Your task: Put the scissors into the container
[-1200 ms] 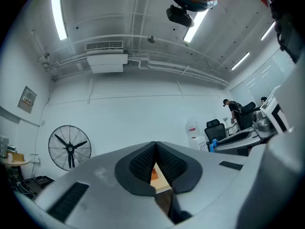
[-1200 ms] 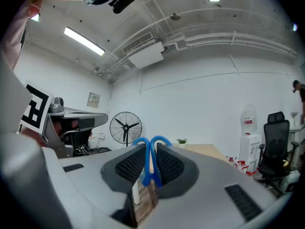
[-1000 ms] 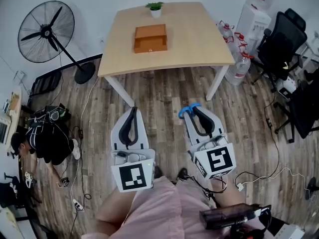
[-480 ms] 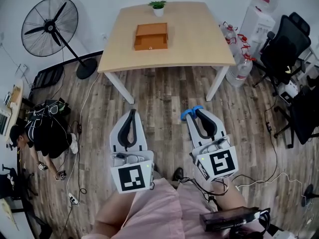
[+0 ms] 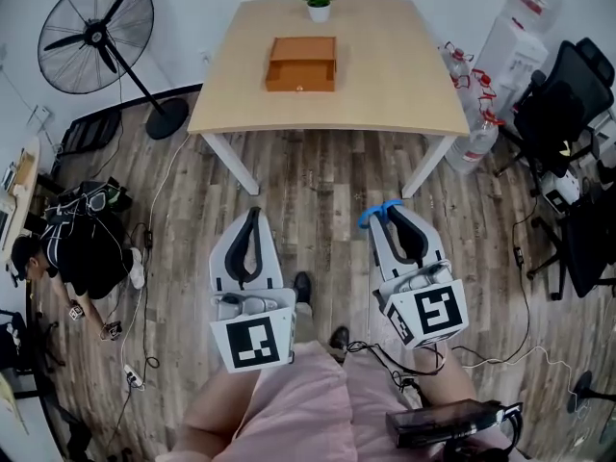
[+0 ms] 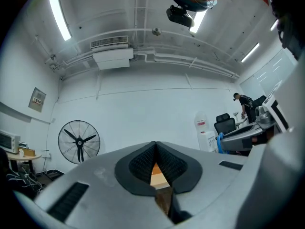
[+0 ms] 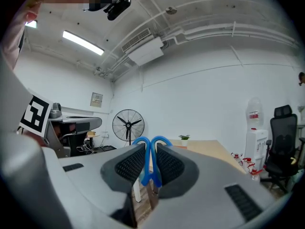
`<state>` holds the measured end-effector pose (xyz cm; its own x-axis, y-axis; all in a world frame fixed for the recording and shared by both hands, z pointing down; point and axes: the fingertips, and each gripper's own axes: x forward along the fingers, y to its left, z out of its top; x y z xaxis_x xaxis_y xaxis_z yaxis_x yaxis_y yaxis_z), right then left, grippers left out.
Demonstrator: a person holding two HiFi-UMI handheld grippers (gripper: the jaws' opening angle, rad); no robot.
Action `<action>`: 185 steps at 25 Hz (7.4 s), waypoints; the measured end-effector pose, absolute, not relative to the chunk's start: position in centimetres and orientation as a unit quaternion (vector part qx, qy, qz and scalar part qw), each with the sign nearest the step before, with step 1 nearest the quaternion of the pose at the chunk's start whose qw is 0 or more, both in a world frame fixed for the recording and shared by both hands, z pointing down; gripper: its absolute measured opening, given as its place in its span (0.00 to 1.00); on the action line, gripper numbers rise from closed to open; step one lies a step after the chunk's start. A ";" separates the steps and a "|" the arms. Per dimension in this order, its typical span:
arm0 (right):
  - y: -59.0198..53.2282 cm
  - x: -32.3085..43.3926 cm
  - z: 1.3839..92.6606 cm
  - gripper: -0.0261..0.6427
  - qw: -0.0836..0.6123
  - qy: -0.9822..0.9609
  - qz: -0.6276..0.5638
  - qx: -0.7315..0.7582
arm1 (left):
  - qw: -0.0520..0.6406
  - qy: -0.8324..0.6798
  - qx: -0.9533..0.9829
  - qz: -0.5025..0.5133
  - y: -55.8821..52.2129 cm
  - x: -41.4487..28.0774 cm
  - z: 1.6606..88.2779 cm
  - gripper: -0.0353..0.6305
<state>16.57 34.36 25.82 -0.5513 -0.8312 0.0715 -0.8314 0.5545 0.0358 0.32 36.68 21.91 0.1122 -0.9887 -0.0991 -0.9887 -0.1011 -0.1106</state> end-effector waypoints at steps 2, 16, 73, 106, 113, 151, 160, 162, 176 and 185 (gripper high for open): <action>32.3 15.4 26.0 0.15 0.042 -0.882 0.003 0.469 | 0.069 0.669 -0.740 -0.002 34.6 -0.8 22.3 0.06; 16.9 7.9 24.7 0.15 0.030 -0.875 -0.006 0.484 | 0.076 0.642 -0.763 0.004 18.3 -7.2 21.9 0.06; -17.0 7.4 22.9 0.15 0.022 -0.922 -0.013 0.385 | 0.065 0.701 -0.710 -0.024 -12.6 -6.6 22.0 0.06; -23.9 1.2 43.1 0.15 0.169 -0.917 0.103 0.346 | -0.039 0.652 -0.747 -0.120 -23.9 -12.4 37.7 0.06; -24.1 0.4 45.8 0.15 0.185 -0.914 0.116 0.342 | -0.051 0.648 -0.749 -0.126 -25.2 -13.4 40.2 0.06; -25.6 -4.6 51.3 0.16 0.323 -0.904 0.157 0.233 | -0.100 0.652 -0.738 -0.143 -28.4 -17.4 45.2 0.06; -25.5 -4.8 50.7 0.16 0.306 -0.906 0.168 0.237 | -0.096 0.643 -0.747 -0.137 -28.1 -16.4 44.4 0.06; -25.3 -5.0 50.2 0.16 0.300 -0.908 0.167 0.239 | -0.090 0.642 -0.749 -0.134 -27.9 -16.4 43.9 0.06; -25.1 -3.9 43.2 0.15 0.213 -0.923 0.120 0.296 | -0.043 0.631 -0.767 -0.105 -25.4 -13.2 38.0 0.06; -25.1 -1.9 32.2 0.05 0.098 -0.916 0.051 0.386 | 0.021 0.620 -0.783 -0.047 -24.3 -10.9 28.7 0.06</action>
<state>-1.89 -25.10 32.22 -0.6828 -0.6971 0.2187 -0.7171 0.6967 -0.0182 -10.88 -24.28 28.68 0.2277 -0.9726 0.0476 -0.9687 -0.2312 -0.0902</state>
